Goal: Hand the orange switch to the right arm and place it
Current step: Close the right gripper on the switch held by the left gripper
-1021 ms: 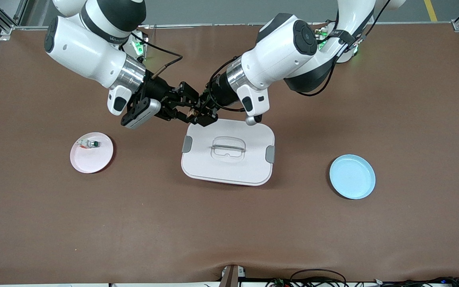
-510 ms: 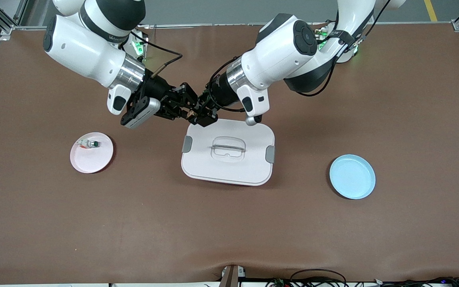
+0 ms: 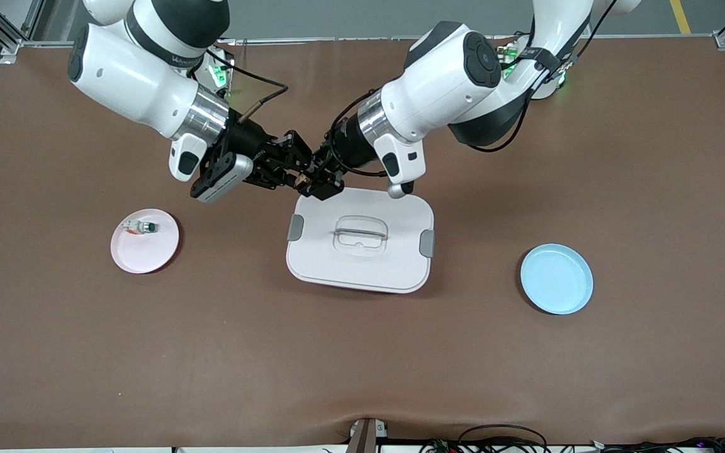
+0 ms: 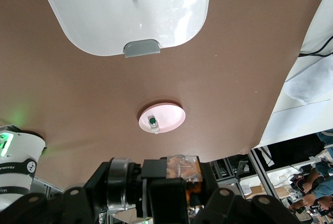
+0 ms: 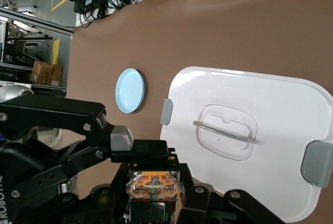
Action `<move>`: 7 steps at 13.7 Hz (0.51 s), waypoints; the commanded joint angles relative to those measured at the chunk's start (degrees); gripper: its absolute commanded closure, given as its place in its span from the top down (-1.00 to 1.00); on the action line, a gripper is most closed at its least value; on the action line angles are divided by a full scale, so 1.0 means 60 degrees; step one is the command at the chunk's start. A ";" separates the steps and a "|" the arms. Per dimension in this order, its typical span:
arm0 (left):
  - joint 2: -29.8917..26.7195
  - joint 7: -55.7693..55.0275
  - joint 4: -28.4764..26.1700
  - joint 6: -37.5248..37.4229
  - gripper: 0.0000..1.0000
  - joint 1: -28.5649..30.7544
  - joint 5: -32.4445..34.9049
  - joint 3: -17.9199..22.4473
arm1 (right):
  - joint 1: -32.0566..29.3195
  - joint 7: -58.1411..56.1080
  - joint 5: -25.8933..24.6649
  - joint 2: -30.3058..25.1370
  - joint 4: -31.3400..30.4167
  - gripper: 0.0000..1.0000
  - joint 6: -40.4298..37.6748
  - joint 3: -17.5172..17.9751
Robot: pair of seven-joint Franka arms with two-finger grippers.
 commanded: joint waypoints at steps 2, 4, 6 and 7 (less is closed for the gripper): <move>0.0031 0.0021 0.0116 -0.0003 1.00 0.0003 -0.0062 -0.0009 | -0.0031 -0.0109 0.0067 0.0093 0.0127 -1.00 -0.0080 0.0010; 0.0031 0.0021 0.0116 -0.0003 1.00 0.0003 -0.0062 -0.0009 | -0.0031 -0.0138 0.0067 0.0093 0.0127 -1.00 -0.0109 0.0010; 0.0031 0.0021 0.0102 -0.0003 1.00 0.0018 -0.0062 -0.0009 | -0.0046 -0.0284 -0.0049 0.0093 0.0156 -1.00 -0.0110 0.0010; 0.0031 0.0021 0.0101 -0.0017 1.00 0.0018 -0.0062 -0.0009 | -0.0046 -0.0850 -0.0064 0.0093 0.0142 -1.00 -0.0110 0.0010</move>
